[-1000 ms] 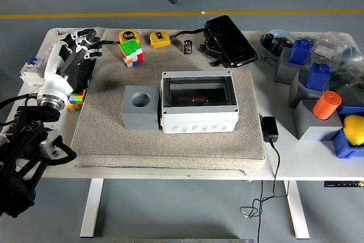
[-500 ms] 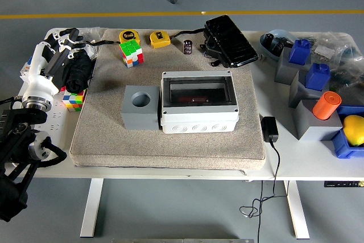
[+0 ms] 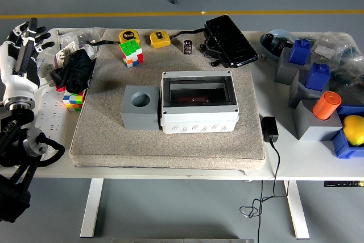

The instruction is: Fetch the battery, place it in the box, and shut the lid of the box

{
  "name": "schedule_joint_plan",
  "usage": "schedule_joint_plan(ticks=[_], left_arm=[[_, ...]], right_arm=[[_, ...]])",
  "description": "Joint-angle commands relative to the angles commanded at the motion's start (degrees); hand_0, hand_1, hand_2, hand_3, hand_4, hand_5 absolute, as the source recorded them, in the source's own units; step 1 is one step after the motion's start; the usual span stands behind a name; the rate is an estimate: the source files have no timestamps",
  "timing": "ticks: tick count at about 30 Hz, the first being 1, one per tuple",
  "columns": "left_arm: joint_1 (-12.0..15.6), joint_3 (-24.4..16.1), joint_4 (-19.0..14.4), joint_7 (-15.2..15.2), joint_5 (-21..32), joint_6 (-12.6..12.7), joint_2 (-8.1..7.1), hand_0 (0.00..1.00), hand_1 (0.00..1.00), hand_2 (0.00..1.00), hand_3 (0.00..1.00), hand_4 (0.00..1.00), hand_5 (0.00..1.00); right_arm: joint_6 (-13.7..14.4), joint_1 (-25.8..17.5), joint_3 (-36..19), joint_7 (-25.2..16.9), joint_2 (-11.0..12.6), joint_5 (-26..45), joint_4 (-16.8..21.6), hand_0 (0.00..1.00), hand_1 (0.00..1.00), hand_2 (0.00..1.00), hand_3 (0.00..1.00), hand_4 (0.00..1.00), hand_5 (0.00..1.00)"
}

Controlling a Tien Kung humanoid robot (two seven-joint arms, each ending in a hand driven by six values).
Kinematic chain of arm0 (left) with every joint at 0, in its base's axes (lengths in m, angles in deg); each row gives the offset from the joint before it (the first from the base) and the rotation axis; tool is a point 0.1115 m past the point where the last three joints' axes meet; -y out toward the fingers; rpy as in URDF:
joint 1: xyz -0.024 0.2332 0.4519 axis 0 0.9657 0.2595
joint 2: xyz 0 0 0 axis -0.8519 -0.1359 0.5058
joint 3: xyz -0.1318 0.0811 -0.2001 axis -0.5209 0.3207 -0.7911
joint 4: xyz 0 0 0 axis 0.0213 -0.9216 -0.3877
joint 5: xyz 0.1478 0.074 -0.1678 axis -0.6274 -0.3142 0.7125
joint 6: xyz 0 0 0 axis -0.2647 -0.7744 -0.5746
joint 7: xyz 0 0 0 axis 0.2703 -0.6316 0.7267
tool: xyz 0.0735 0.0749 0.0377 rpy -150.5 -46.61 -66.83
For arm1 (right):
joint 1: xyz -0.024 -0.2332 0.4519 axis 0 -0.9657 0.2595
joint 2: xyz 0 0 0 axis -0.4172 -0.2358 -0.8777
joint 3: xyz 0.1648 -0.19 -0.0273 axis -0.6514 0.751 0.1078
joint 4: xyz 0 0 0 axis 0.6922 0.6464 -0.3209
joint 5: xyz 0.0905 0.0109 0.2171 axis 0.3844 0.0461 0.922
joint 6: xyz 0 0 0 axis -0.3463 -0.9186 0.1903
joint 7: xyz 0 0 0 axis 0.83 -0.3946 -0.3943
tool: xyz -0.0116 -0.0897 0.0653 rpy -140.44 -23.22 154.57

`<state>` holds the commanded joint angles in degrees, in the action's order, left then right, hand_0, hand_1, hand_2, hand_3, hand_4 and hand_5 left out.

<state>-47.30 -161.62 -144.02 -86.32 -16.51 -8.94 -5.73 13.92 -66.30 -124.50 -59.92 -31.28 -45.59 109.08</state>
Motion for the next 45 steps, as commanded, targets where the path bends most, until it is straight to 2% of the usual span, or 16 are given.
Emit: schedule_joint_plan(ticks=[4,6,10,14,16,18,19,23,30,34,39,41,43,45], left_arm=[[-0.13,-0.11,0.04,-2.86,1.78,2.37,0.47,0.391,0.502,0.501,0.540,0.917,0.440],[-0.09,-0.01,0.03,-2.66,1.81,2.61,0.50,0.391,0.502,0.501,0.540,0.917,0.440],[-0.06,0.57,-0.07,0.51,-0.57,0.38,-0.02,0.397,0.502,0.504,0.538,0.923,0.443],[-0.11,2.16,-0.65,4.05,-3.39,-3.23,-1.15,0.392,0.497,0.502,0.537,0.933,0.450],[-0.23,4.22,-1.13,5.79,-4.76,-5.19,-2.16,0.392,0.497,0.502,0.537,0.933,0.450],[-0.47,6.31,-1.34,6.30,-4.63,-5.88,-3.12,0.392,0.497,0.502,0.537,0.933,0.450],[-0.73,8.02,-1.41,6.34,-4.31,-6.02,-3.86,0.394,0.489,0.503,0.538,0.917,0.424],[-2.06,16.22,-1.61,6.20,-3.27,-6.73,-6.88,0.394,0.489,0.503,0.538,0.917,0.424],[-3.67,25.66,-2.38,5.83,0.42,-9.29,-9.67,0.401,0.487,0.504,0.543,0.908,0.404],[-4.45,29.35,-3.87,5.82,1.52,-9.59,-11.20,0.405,0.487,0.511,0.548,0.915,0.401],[-4.24,31.63,-6.34,5.96,2.20,-9.60,-13.12,0.405,0.489,0.511,0.546,0.914,0.401],[-3.91,31.00,-6.32,6.29,1.32,-9.34,-13.02,0.405,0.489,0.511,0.546,0.914,0.401],[-3.38,29.33,-5.82,6.42,1.33,-9.14,-12.15,0.405,0.489,0.511,0.547,0.917,0.397],[-2.31,25.91,-5.10,6.56,0.87,-8.85,-9.88,0.405,0.489,0.511,0.547,0.917,0.397]], right_arm=[[-0.03,-0.04,-0.01,0.01,-0.03,0.04,-0.03,0.614,0.633,0.653,0.579,0.973,0.526],[-0.03,-0.05,0.04,-0.01,-0.03,0.06,-0.04,0.614,0.633,0.653,0.579,0.973,0.526],[-0.01,0.00,-0.01,-0.08,-0.06,0.04,0.04,0.611,0.633,0.653,0.580,0.973,0.526],[-0.03,-0.05,0.00,-0.07,-0.05,0.06,-0.01,0.612,0.633,0.653,0.580,0.973,0.526],[-0.07,-0.08,0.08,-0.05,-0.03,0.09,-0.07,0.612,0.633,0.653,0.580,0.973,0.526],[-0.08,-0.09,0.01,-0.07,-0.05,0.10,-0.08,0.612,0.633,0.653,0.580,0.973,0.526],[-0.09,-0.09,-0.02,-0.07,-0.08,0.13,-0.10,0.615,0.633,0.653,0.580,0.973,0.526],[-0.09,0.00,-0.06,-0.13,-0.14,0.20,-0.03,0.615,0.633,0.653,0.580,0.973,0.526],[-0.02,0.05,0.44,-0.36,-0.13,0.36,0.67,0.614,0.633,0.652,0.580,0.973,0.526],[0.02,0.08,0.55,-0.48,-0.25,0.24,0.98,0.612,0.633,0.653,0.581,0.973,0.526],[-0.10,0.05,1.20,-0.36,-0.25,0.52,0.76,0.613,0.633,0.654,0.580,0.973,0.526],[-0.09,0.00,1.11,-0.34,-0.17,0.56,0.66,0.613,0.633,0.654,0.580,0.973,0.526],[-0.11,-0.02,1.13,-0.27,-0.17,0.65,0.46,0.611,0.633,0.654,0.581,0.973,0.526],[-0.15,-0.05,1.20,-0.22,-0.26,0.82,0.22,0.611,0.633,0.654,0.581,0.973,0.526]])
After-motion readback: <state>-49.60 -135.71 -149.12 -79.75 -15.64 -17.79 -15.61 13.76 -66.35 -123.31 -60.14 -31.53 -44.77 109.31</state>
